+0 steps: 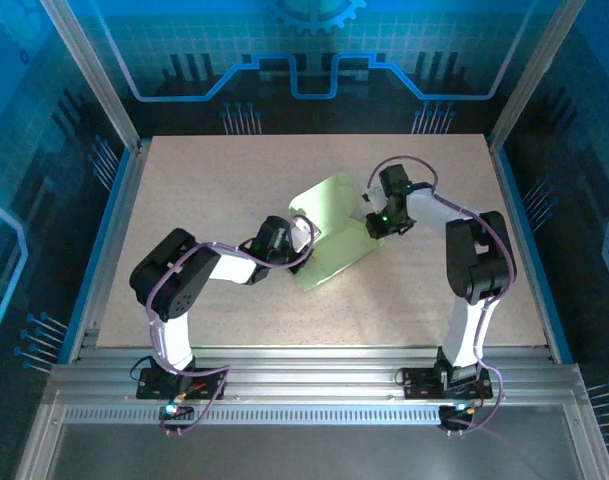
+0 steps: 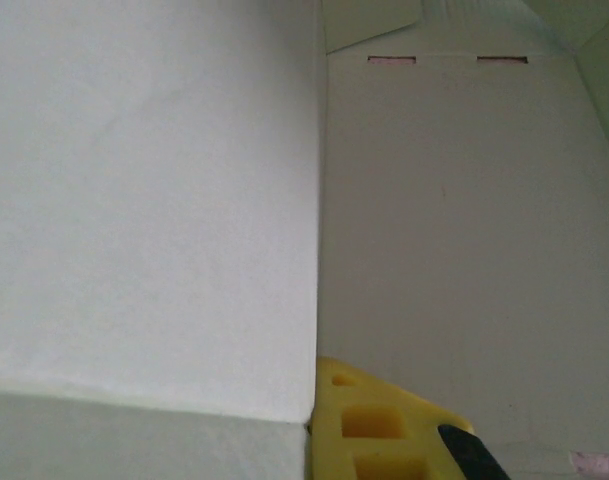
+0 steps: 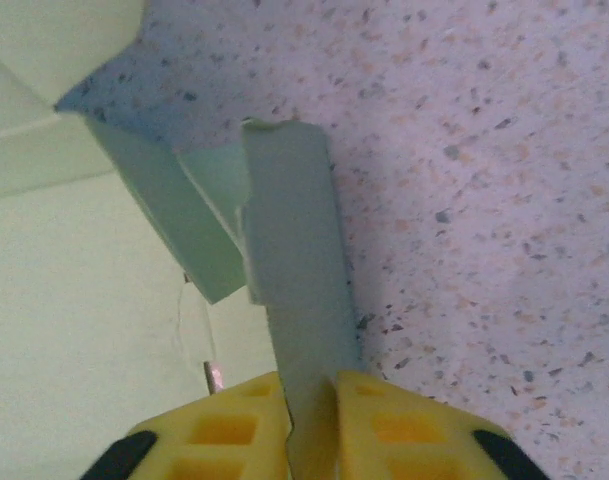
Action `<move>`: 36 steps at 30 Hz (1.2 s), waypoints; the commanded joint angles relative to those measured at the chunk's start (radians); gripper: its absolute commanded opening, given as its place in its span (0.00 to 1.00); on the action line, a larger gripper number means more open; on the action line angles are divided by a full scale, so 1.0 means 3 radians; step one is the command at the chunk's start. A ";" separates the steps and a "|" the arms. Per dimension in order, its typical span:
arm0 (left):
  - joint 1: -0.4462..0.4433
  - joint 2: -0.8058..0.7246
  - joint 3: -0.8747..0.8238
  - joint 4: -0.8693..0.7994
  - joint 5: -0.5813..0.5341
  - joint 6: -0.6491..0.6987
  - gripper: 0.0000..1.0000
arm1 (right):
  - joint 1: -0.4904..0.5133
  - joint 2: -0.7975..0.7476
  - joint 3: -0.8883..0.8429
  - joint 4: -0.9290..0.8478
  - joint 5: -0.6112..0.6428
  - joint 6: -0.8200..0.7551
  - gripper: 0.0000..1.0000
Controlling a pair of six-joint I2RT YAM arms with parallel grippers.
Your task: Fold the paper box
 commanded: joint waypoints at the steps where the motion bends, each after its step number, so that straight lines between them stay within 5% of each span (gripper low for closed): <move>1: -0.0022 0.0115 0.0011 -0.0324 -0.0111 0.0104 0.06 | 0.0004 -0.0056 0.0056 -0.0068 -0.0074 -0.0023 0.15; 7: -0.0022 0.0120 0.0018 -0.0329 -0.0103 0.0095 0.06 | -0.0031 -0.0095 0.0055 -0.0057 -0.0144 0.0023 0.06; 21: -0.0058 0.0140 0.0054 -0.0411 -0.0155 0.0164 0.05 | 0.0035 -0.0383 0.0150 -0.0284 -0.0089 -0.0053 0.07; 36: -0.0071 0.0156 0.0037 -0.0319 -0.0165 0.0180 0.05 | 0.0526 -0.0224 0.0249 -0.0375 0.0109 0.0225 0.10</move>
